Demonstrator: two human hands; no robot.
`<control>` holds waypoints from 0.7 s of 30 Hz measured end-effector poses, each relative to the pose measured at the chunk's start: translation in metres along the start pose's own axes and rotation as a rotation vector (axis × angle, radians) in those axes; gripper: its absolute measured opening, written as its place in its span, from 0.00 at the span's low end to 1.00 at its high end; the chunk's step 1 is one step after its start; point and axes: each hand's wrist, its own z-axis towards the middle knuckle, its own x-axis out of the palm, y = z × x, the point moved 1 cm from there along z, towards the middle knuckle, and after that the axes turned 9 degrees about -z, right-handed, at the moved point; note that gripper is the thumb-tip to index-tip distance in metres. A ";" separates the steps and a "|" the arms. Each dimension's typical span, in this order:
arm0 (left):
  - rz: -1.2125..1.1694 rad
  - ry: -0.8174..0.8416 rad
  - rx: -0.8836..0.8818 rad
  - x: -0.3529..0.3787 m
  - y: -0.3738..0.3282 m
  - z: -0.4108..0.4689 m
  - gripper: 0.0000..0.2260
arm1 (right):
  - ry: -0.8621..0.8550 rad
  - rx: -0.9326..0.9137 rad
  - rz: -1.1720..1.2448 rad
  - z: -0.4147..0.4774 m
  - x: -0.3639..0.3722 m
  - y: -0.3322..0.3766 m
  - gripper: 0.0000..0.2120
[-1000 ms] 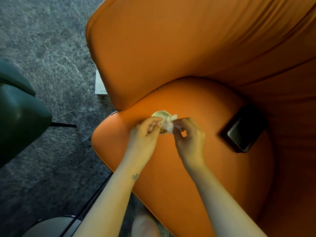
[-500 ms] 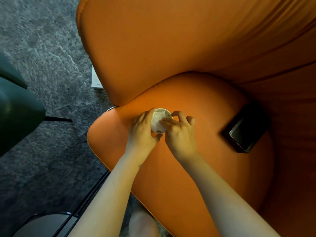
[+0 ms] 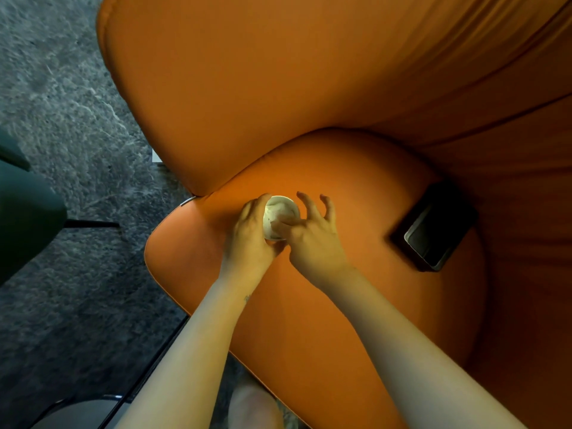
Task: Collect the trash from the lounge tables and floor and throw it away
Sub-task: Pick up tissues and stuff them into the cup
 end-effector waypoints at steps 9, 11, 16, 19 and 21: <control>-0.012 0.003 -0.002 0.005 -0.005 -0.005 0.35 | -0.407 1.093 0.349 -0.068 0.022 -0.080 0.23; -0.018 -0.004 -0.005 0.008 -0.005 -0.004 0.37 | -0.276 1.334 0.384 -0.075 0.036 -0.106 0.36; -0.058 -0.022 -0.020 0.010 -0.004 -0.002 0.37 | -0.069 1.531 0.561 -0.069 0.062 -0.135 0.46; -0.053 -0.023 -0.018 0.011 -0.004 -0.002 0.37 | -0.032 1.610 0.625 -0.067 0.070 -0.141 0.44; -0.044 -0.025 -0.021 0.010 -0.006 -0.002 0.37 | -0.013 1.642 0.642 -0.070 0.072 -0.142 0.43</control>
